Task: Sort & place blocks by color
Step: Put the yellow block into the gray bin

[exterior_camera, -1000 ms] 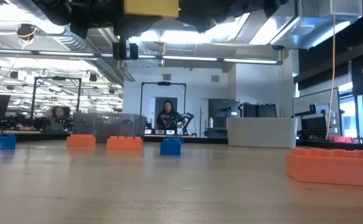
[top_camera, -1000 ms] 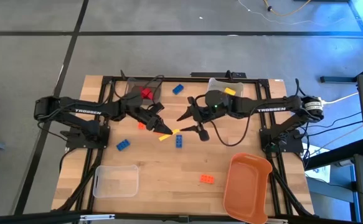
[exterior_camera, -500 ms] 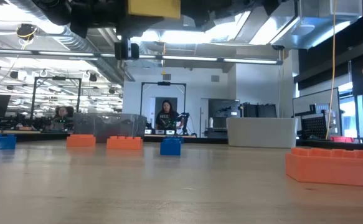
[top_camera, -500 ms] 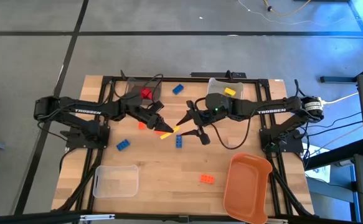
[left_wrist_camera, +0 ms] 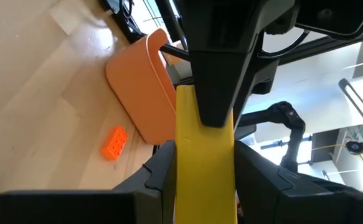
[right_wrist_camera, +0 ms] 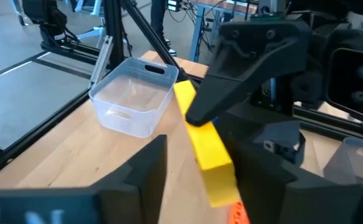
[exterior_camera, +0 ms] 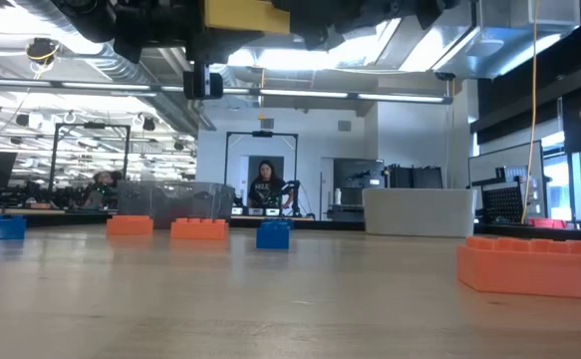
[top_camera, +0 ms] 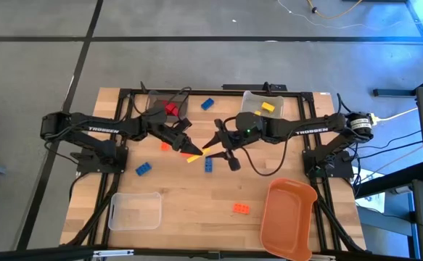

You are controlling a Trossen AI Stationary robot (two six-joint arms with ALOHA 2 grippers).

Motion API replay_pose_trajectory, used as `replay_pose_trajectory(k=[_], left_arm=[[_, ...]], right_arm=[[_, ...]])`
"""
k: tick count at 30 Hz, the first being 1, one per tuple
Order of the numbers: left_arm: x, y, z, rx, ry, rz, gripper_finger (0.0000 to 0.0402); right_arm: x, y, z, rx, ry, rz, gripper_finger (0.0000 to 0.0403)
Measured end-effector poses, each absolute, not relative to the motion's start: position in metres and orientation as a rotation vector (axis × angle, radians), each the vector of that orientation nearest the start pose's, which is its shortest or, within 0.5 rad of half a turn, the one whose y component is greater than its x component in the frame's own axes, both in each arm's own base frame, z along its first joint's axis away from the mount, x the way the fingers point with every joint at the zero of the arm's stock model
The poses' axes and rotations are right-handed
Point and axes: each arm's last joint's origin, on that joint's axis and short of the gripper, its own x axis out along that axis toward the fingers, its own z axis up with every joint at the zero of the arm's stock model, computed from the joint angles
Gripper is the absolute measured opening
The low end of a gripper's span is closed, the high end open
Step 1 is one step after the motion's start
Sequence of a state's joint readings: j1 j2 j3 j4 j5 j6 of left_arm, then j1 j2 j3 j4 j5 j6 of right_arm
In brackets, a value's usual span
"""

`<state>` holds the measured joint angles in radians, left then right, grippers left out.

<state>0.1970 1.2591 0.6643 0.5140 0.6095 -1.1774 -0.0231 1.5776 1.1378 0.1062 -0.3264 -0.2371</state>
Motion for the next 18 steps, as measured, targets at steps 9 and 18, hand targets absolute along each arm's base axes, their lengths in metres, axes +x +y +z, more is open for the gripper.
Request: replay_pose_trajectory(k=[9, 18], left_arm=[[0.2647, 0.0357, 0.2600, -1.204, 0.315, -0.329, 0.0115], [0.2640, 0.0408, 0.2634, -1.155, 0.270, -0.347, 0.0175]], right_arm=[[0.3586, 0.0012, 0.2848, -0.189, 0.306, 0.338, 0.0060], [0.3560, 0.0010, 0.2876, -0.159, 0.313, 0.335, 0.0066]])
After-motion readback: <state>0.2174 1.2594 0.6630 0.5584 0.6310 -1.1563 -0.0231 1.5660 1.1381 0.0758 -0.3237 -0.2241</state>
